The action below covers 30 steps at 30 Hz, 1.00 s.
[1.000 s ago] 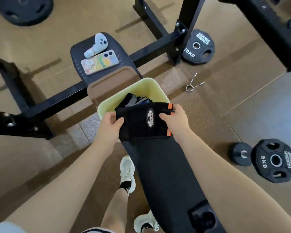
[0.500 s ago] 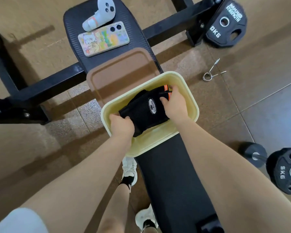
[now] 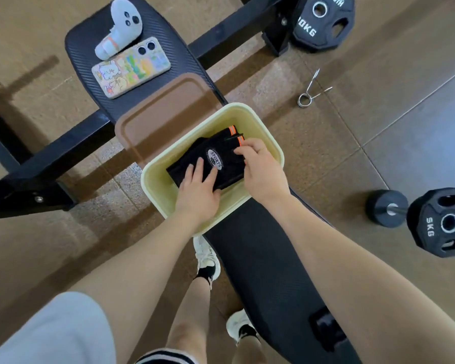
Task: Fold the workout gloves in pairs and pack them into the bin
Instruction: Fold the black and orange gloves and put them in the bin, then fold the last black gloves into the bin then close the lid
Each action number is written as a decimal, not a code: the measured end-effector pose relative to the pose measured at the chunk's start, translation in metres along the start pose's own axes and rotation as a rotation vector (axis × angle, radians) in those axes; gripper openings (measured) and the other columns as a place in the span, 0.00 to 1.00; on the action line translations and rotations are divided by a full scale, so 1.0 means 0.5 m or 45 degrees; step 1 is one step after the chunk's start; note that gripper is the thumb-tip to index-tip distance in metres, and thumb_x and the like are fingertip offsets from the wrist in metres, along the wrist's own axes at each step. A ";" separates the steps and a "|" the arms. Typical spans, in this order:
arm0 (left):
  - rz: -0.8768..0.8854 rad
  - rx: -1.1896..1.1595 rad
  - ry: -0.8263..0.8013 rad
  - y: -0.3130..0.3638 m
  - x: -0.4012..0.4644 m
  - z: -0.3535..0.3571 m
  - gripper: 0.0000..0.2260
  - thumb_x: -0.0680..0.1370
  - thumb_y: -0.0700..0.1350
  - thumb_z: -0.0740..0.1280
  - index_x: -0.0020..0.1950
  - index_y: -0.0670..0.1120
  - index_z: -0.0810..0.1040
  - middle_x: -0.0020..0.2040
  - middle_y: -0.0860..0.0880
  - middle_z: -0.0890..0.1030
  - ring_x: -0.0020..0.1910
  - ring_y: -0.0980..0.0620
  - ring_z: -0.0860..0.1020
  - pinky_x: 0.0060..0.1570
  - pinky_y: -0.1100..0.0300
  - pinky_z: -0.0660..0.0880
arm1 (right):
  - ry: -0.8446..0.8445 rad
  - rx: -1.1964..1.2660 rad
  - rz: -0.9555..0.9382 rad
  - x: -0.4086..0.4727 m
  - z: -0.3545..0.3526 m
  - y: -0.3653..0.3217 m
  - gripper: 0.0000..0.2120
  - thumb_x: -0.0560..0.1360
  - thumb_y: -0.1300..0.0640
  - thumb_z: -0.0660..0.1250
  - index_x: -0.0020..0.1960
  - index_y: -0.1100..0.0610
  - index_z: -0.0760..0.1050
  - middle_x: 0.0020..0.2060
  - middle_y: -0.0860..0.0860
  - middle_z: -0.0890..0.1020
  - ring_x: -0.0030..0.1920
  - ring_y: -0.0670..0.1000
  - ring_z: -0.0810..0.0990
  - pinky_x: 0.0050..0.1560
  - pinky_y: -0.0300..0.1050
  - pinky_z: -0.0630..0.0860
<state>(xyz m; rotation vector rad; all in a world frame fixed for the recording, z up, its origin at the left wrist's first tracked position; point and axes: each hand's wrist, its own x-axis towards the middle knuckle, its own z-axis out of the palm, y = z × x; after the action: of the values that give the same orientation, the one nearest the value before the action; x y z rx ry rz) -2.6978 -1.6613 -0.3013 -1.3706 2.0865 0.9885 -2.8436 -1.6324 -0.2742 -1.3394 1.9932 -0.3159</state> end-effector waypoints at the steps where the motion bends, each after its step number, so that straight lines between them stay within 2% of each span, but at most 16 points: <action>1: -0.028 0.027 -0.061 0.001 0.003 -0.004 0.26 0.79 0.49 0.55 0.75 0.50 0.51 0.78 0.44 0.43 0.76 0.42 0.42 0.74 0.47 0.48 | 0.057 -0.009 0.000 -0.017 -0.012 0.006 0.17 0.74 0.68 0.56 0.60 0.59 0.73 0.66 0.51 0.70 0.56 0.56 0.76 0.44 0.49 0.75; 3: -0.050 0.085 -0.100 0.005 -0.002 -0.015 0.26 0.79 0.49 0.56 0.75 0.50 0.52 0.78 0.45 0.43 0.76 0.42 0.43 0.74 0.47 0.50 | 0.175 0.019 0.061 -0.060 -0.039 0.018 0.15 0.73 0.68 0.56 0.56 0.60 0.74 0.62 0.51 0.73 0.50 0.57 0.76 0.42 0.50 0.75; 6: 0.006 0.072 0.106 0.030 -0.047 -0.028 0.24 0.78 0.45 0.57 0.74 0.46 0.57 0.77 0.41 0.52 0.75 0.40 0.49 0.73 0.48 0.51 | 0.345 0.078 0.132 -0.139 -0.075 0.050 0.12 0.73 0.68 0.56 0.52 0.60 0.75 0.59 0.52 0.74 0.47 0.56 0.77 0.44 0.51 0.77; 9: 0.345 -0.084 0.329 0.102 -0.121 -0.024 0.24 0.75 0.39 0.59 0.71 0.39 0.62 0.69 0.38 0.67 0.69 0.38 0.63 0.70 0.49 0.59 | 0.490 0.164 0.206 -0.246 -0.102 0.107 0.11 0.73 0.69 0.56 0.48 0.61 0.75 0.54 0.53 0.76 0.45 0.54 0.77 0.44 0.50 0.76; 11: 0.555 -0.177 0.301 0.165 -0.174 0.006 0.24 0.74 0.38 0.59 0.70 0.39 0.64 0.63 0.39 0.73 0.64 0.40 0.69 0.67 0.50 0.63 | 0.556 0.232 0.304 -0.330 -0.110 0.151 0.11 0.73 0.70 0.55 0.46 0.61 0.75 0.51 0.53 0.77 0.43 0.51 0.75 0.44 0.47 0.74; 13: 0.622 -0.214 0.187 0.225 -0.221 0.062 0.23 0.75 0.37 0.60 0.71 0.42 0.64 0.62 0.43 0.75 0.64 0.45 0.70 0.65 0.51 0.65 | 0.572 0.274 0.420 -0.420 -0.106 0.206 0.12 0.74 0.70 0.55 0.45 0.60 0.75 0.49 0.53 0.77 0.43 0.49 0.73 0.44 0.43 0.70; 17: 0.600 -0.177 -0.030 0.311 -0.285 0.234 0.22 0.77 0.39 0.59 0.70 0.47 0.65 0.61 0.49 0.76 0.62 0.49 0.71 0.64 0.53 0.67 | 0.543 0.359 0.730 -0.602 -0.067 0.341 0.12 0.76 0.68 0.55 0.47 0.59 0.76 0.52 0.52 0.76 0.46 0.50 0.74 0.47 0.39 0.66; 20: 0.520 -0.207 -0.159 0.354 -0.323 0.369 0.21 0.77 0.39 0.58 0.70 0.47 0.64 0.61 0.49 0.75 0.53 0.48 0.73 0.59 0.53 0.71 | 0.454 0.419 0.973 -0.731 -0.015 0.449 0.13 0.77 0.67 0.54 0.52 0.59 0.76 0.55 0.53 0.75 0.47 0.49 0.73 0.48 0.39 0.66; 22: 0.433 -0.249 -0.197 0.371 -0.344 0.447 0.21 0.77 0.39 0.58 0.70 0.48 0.64 0.61 0.49 0.75 0.49 0.51 0.71 0.55 0.55 0.71 | 0.376 0.499 1.115 -0.802 0.032 0.512 0.13 0.77 0.66 0.54 0.57 0.60 0.74 0.58 0.55 0.75 0.53 0.54 0.76 0.51 0.41 0.67; 25: 0.299 -0.288 -0.242 0.384 -0.355 0.549 0.20 0.77 0.39 0.58 0.69 0.48 0.65 0.62 0.49 0.75 0.58 0.50 0.73 0.56 0.60 0.66 | 0.287 0.727 1.285 -0.868 0.107 0.594 0.16 0.78 0.63 0.55 0.64 0.59 0.71 0.63 0.55 0.75 0.62 0.56 0.74 0.58 0.44 0.68; 27: 0.256 -0.262 -0.259 0.387 -0.353 0.603 0.19 0.77 0.39 0.58 0.69 0.47 0.66 0.63 0.47 0.75 0.62 0.50 0.72 0.56 0.62 0.64 | 0.262 0.807 1.280 -0.878 0.144 0.629 0.17 0.79 0.61 0.55 0.68 0.56 0.67 0.67 0.55 0.73 0.65 0.56 0.72 0.64 0.47 0.67; 30: 0.252 -0.203 -0.228 0.390 -0.334 0.652 0.19 0.78 0.39 0.58 0.68 0.47 0.67 0.64 0.47 0.74 0.63 0.51 0.71 0.57 0.63 0.63 | 0.280 0.811 1.122 -0.845 0.173 0.669 0.20 0.80 0.58 0.56 0.72 0.53 0.62 0.70 0.55 0.68 0.67 0.55 0.70 0.68 0.51 0.67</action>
<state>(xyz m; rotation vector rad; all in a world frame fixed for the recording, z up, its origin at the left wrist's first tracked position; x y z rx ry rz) -2.8135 -1.2638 -0.3313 -1.1158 2.0737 1.3334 -2.9321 -1.0986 -0.3456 0.0030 2.1769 -0.6081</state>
